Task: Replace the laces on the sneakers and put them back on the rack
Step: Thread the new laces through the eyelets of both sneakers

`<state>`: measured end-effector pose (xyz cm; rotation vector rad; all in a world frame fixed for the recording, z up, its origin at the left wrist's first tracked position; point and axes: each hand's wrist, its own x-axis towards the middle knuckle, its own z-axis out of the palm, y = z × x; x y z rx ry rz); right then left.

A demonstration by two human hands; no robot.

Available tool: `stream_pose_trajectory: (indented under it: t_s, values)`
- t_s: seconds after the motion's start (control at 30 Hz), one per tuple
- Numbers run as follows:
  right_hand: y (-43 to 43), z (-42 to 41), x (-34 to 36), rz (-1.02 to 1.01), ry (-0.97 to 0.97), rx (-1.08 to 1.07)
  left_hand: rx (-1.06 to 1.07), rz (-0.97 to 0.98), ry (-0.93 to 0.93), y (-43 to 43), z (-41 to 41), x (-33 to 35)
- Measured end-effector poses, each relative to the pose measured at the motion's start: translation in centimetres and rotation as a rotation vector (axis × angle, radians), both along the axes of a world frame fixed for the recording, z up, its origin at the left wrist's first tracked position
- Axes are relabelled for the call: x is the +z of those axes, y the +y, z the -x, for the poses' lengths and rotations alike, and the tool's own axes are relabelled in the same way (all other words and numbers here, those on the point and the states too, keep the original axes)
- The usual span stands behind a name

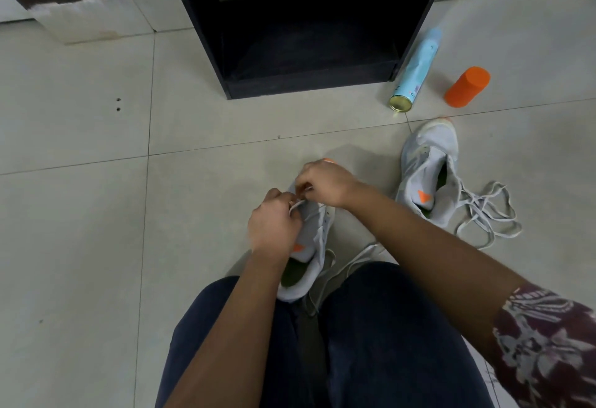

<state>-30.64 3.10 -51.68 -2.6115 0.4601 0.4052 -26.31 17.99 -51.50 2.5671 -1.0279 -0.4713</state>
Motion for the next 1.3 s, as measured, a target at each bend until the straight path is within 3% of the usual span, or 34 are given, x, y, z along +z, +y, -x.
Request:
stream_pose_trajectory:
  t_s: [0.13,0.27,0.43,0.57,0.77,0.83,0.9,0.97,1.07,1.1,1.2,1.23,1.3]
  values:
    - [-0.2,1.3,1.4,-0.009,0.098,-0.011,0.0,0.063,0.037,0.0,-0.2,0.0]
    - [2.2,5.0,2.0,-0.056,-0.147,-0.615,0.068,0.072,0.095,0.1,-0.8,-0.1]
    - [3.7,9.2,-1.0,-0.254,0.298,-0.818,0.141,0.075,0.136,1.1,-1.1,0.2]
    - [3.6,9.2,-2.7,-0.244,0.431,-0.813,0.201,0.04,0.197,3.2,-1.4,0.2]
    - [3.0,7.1,-4.0,-0.111,0.371,-0.674,0.24,0.06,0.264,3.9,-1.2,0.2]
    - [2.1,5.6,-2.7,-0.04,0.176,-0.692,0.234,0.068,0.275,3.8,-1.4,0.3]
    - [1.2,3.2,0.3,-0.068,-0.148,-0.721,0.259,0.098,0.316,3.9,-1.7,0.4]
    - [0.9,1.1,3.3,-0.12,-0.28,-0.668,0.3,0.148,0.386,4.1,-2.1,0.5]
    - [2.1,0.3,5.6,0.029,-0.181,-0.647,0.367,0.212,0.53,4.2,-2.3,0.4]
    - [3.2,0.6,5.6,-0.021,-0.188,-0.685,0.393,0.233,0.586,4.1,-2.4,0.5]
    - [8.6,1.3,4.6,-0.493,-0.051,-0.733,0.431,0.261,0.696,4.0,-2.9,0.1]
    - [10.0,1.1,3.9,-0.559,0.038,-0.725,0.437,0.268,0.711,3.8,-3.0,0.0]
    - [11.4,0.5,2.0,-0.463,0.118,-0.703,0.457,0.289,0.739,3.8,-2.9,-0.1]
